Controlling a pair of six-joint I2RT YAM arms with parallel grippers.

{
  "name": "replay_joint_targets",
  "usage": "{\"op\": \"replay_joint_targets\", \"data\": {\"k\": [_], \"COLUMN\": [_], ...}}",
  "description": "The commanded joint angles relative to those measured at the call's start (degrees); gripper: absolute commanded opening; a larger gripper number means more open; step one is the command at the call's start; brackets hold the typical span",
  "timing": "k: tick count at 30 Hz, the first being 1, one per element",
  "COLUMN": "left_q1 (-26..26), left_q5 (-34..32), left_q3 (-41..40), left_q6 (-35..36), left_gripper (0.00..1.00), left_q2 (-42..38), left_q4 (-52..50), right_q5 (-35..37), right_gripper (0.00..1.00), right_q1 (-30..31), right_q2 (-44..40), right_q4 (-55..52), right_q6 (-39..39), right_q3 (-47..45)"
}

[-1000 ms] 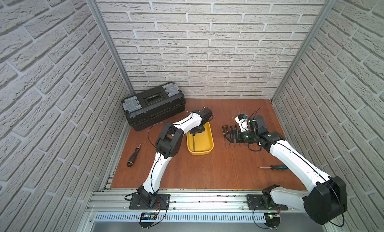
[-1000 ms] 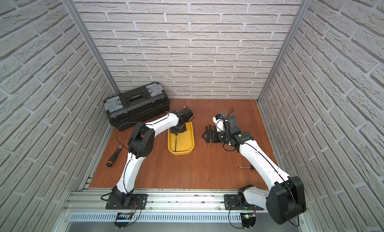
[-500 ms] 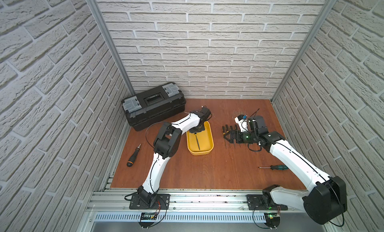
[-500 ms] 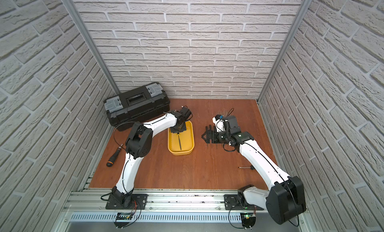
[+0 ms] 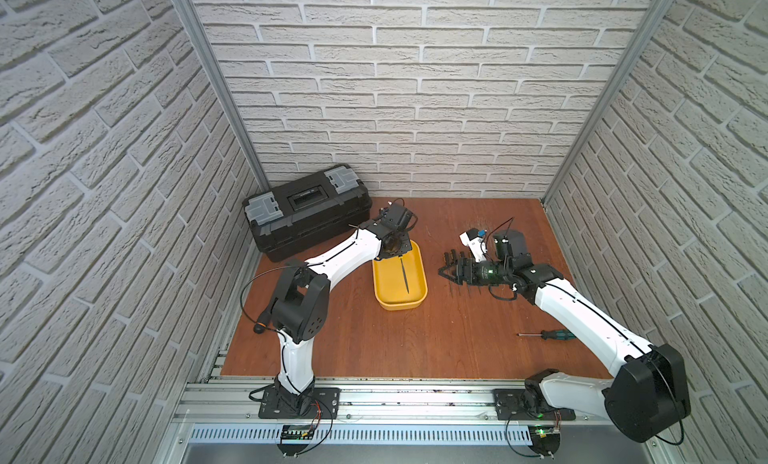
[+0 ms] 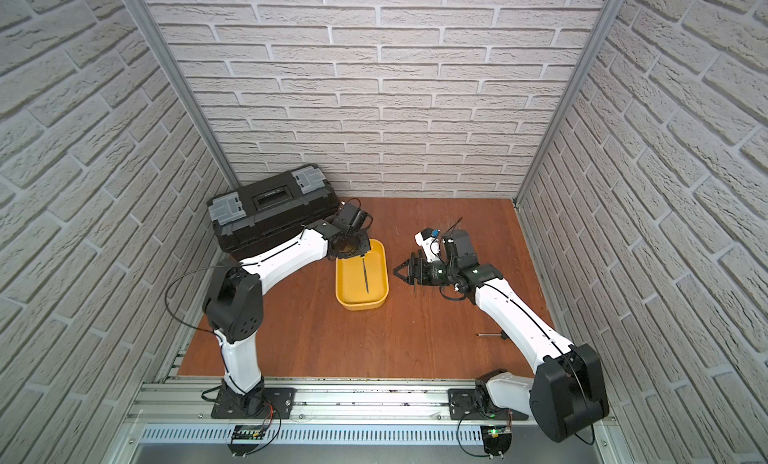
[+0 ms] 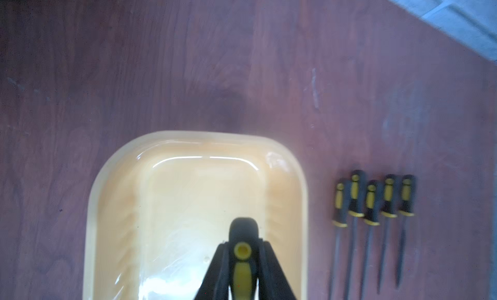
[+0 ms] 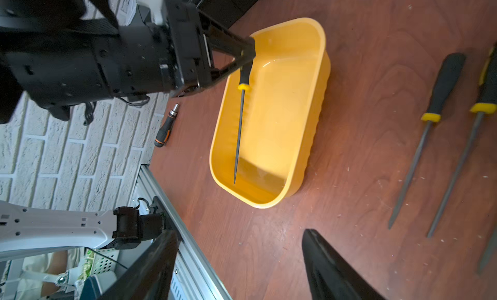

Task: Take the file tool out of the storage box
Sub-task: Pick up the file tool from the storage box.

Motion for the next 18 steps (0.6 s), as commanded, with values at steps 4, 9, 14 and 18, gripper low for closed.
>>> {"op": "replay_joint_targets", "data": {"k": [4, 9, 14, 18], "left_q1": [1.5, 2.0, 2.1, 2.4], "left_q5": [3.8, 6.1, 6.9, 7.9], "left_q3": [-3.4, -4.7, -4.9, -4.9], "left_q6": [-0.1, -1.1, -1.6, -2.2], "left_gripper": [0.13, 0.13, 0.13, 0.13], "left_q2": [-5.2, -7.5, -9.2, -10.1], "left_q4": [5.4, 7.3, 7.8, 8.5], "right_q5": [-2.6, -1.9, -1.6, -1.2], "right_gripper": [0.63, 0.59, 0.52, 0.51], "right_q1": [3.1, 5.2, 6.8, 7.8], "right_q2": [3.3, 6.6, 9.2, 11.2], "right_q4": [7.4, 8.1, 8.6, 9.0], "right_q6": [3.2, 3.5, 3.6, 3.8], "right_q3": [0.8, 3.7, 6.4, 7.9]}}
